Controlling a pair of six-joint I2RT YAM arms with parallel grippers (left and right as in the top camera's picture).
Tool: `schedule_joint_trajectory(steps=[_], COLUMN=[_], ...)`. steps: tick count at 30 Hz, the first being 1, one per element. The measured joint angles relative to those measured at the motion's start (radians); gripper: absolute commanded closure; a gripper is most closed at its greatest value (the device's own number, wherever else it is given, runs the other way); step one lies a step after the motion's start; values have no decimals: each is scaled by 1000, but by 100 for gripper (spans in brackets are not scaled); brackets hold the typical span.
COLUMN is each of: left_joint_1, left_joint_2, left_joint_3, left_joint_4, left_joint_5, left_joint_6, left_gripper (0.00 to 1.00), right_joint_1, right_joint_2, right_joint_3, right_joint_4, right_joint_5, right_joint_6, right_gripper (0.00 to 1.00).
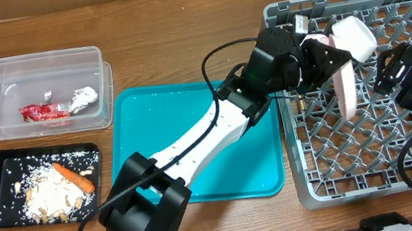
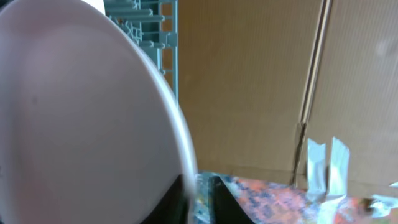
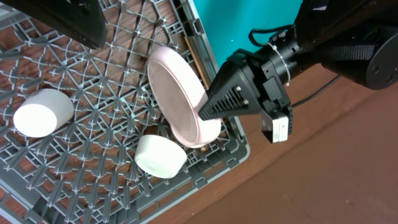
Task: Sort waste into correct bins and load items into the dishwasher
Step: 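Carry the emptied plate to the dish rack with left gripper, then set the plate upright in the rack and open left gripper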
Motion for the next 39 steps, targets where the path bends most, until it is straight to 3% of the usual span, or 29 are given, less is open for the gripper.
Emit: schedule_joint_trajectory(steps=[1,3,10,19,26,30,39], left_joint_1=[0,0,6,111,258,328,508], left_joint_2=[0,0,0,-72,-286,-448,-676], left_joint_3=[0,0,2,2,8,19,19], left_joint_4=[1,14,179,163,-164,-479,-1017], left_joint_5=[-4,-10,2,-12,-116,-235,-430], left_joint_6=[10,12,13,90,345,579,936], left_gripper=[36,0,0,0,0,0,0], right_joint_1=[0,0,0,0,0,-1,4], right_joint_2=[0,0,0,0,0,0,43], right_joint_3=[0,0,0,0,0,0,0], right_joint_4=[0,0,1,1,8,39,149], right_joint_5=[0,0,0,0,0,-27,-428], right_joint_6=[1,0,0,0,-1,-60,-290], right_gripper=[0,0,0,0,0,0,0])
